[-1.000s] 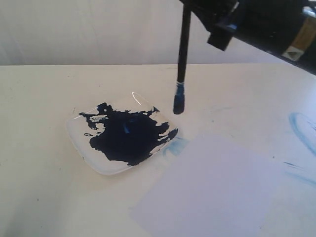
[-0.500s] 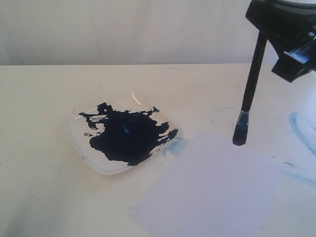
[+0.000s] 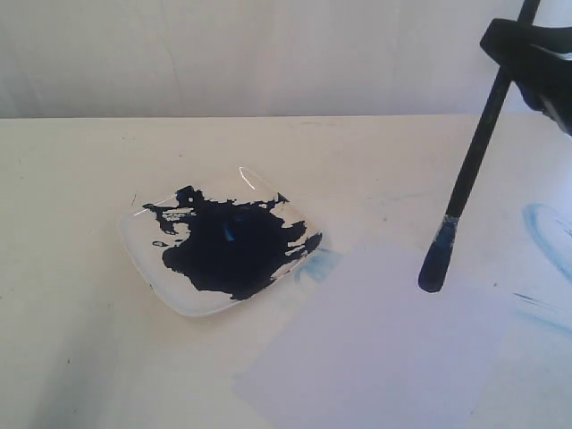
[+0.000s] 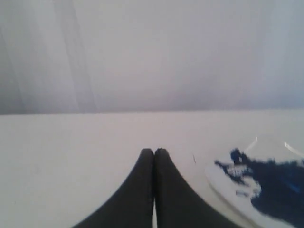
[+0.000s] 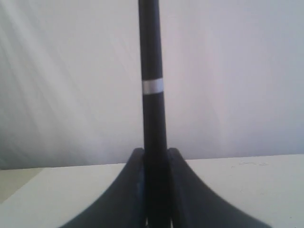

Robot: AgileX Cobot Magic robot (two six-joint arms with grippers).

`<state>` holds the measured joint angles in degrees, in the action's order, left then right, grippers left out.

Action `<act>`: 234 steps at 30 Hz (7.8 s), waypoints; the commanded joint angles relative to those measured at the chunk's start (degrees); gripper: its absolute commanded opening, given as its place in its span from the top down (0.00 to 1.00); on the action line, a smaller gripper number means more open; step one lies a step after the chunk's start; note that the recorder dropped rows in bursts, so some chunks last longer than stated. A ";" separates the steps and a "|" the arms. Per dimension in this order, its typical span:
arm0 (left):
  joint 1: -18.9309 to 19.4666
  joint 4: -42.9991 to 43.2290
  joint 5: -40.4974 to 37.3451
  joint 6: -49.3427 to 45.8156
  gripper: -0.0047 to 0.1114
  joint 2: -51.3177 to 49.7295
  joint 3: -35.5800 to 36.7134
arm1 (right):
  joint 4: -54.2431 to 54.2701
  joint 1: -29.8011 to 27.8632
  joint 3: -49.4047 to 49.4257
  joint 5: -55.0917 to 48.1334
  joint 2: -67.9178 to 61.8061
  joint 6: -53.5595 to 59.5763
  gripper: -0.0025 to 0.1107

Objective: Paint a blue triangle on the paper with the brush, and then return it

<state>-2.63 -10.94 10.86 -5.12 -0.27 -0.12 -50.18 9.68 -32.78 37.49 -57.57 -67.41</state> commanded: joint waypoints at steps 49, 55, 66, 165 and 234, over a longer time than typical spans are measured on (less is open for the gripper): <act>-49.34 80.50 26.79 103.72 0.96 -92.48 -39.65 | 8.21 -0.70 0.16 -0.60 -5.85 13.26 0.98; -49.33 75.89 29.60 100.77 0.96 -99.13 -39.65 | 7.98 -0.70 0.16 -0.07 -5.85 13.26 0.98; -49.33 70.94 18.62 95.01 0.96 -100.43 -39.65 | 4.16 -0.56 0.16 4.52 -5.85 12.88 0.98; -46.70 72.82 18.63 92.66 0.96 -103.71 -37.65 | 37.19 13.71 -3.37 19.58 -33.52 51.15 0.98; -46.70 72.82 18.63 92.32 0.96 -103.71 -37.65 | 29.50 14.92 -3.14 22.97 -43.05 51.93 0.98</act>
<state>-49.33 60.63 34.40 87.50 -103.71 -38.82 -20.87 24.56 -35.82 61.88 -100.93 -16.54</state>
